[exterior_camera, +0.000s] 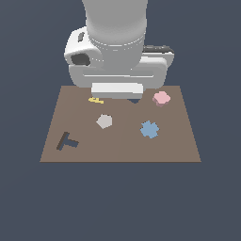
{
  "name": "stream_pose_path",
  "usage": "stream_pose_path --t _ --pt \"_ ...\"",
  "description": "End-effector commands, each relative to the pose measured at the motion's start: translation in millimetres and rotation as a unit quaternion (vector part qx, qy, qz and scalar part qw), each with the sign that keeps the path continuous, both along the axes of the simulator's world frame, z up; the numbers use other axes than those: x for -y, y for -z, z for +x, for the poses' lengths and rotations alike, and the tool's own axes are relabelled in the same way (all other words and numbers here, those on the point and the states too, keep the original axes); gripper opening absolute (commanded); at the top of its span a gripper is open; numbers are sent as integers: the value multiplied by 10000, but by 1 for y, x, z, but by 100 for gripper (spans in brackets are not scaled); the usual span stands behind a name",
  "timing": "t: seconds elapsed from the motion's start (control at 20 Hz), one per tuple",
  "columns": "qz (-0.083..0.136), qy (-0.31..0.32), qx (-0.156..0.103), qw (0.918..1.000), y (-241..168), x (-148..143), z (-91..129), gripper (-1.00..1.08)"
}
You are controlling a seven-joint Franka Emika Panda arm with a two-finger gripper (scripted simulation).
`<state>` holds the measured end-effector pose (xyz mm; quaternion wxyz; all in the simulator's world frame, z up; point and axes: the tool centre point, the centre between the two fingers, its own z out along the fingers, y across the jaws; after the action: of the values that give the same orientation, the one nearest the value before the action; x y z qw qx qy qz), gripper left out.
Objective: Insert a designated object into the corresponding slot on a board.
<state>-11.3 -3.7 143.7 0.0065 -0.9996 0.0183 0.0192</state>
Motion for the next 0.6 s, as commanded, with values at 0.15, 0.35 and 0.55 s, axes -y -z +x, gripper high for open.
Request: stream_pose_path --t 0.15,0.35,0.55 --pt "0 -62 5 10000 2 -4 0 100" --pt "2 -335 26 9994 11 -21 -3 100" --pt "4 -811 62 9967 27 -50 -10 100"
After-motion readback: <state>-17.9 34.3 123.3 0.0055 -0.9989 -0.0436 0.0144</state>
